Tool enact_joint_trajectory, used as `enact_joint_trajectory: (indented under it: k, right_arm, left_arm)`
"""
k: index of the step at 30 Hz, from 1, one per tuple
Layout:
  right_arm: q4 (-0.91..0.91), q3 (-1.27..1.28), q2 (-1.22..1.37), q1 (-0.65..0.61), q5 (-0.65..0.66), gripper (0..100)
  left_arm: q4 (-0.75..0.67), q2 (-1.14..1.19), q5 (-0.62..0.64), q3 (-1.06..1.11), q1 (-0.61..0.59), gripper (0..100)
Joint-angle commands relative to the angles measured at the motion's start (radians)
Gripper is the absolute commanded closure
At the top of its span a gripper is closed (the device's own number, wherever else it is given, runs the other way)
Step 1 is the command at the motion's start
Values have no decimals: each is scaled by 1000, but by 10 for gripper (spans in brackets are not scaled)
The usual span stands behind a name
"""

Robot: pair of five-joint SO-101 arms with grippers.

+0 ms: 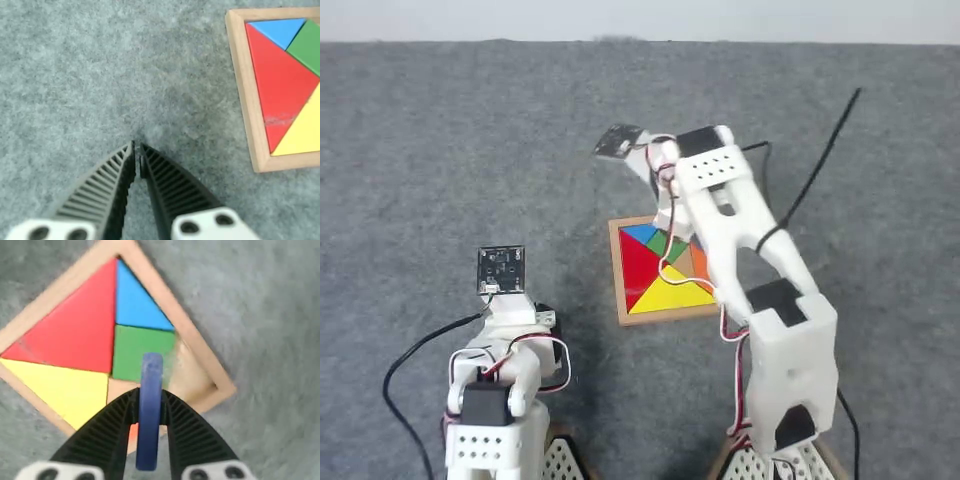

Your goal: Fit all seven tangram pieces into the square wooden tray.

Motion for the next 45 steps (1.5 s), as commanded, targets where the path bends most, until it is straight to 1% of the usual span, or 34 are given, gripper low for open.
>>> enact_joint_trajectory:
  k: [1, 4, 11, 21, 23, 27, 29, 35, 41, 45]
  right_arm:
    - [15, -71, 7, -12, 68, 991]
    - [15, -98, 44, -7, 69, 991]
    - [16, -152, 136, -7, 118, 991]
    - [21, -152, 143, -5, 123, 987]
    - [21, -152, 143, 1, 123, 959]
    - [27, -170, 143, 15, 123, 853]
    - [27, -189, 143, 16, 123, 832]
    - [56, -258, 145, 16, 120, 875]
    - [133, -347, 145, 35, 120, 872]
    - [137, -359, 153, 56, 120, 872]
  left_arm:
    - [2, -20, -11, -12, -6, 986]
    - [2, -20, -11, -12, -6, 986]
    - [2, -20, -11, -12, -6, 986]
    - [2, -20, -11, -12, -6, 986]
    - [2, -20, -11, -12, -6, 986]
    - [2, -20, -11, -12, -6, 986]
    - [2, -20, -11, -12, -6, 986]
    - [2, -20, -11, -12, -6, 986]
    - [2, -20, -11, -12, -6, 986]
    - [2, -20, -11, -12, -6, 986]
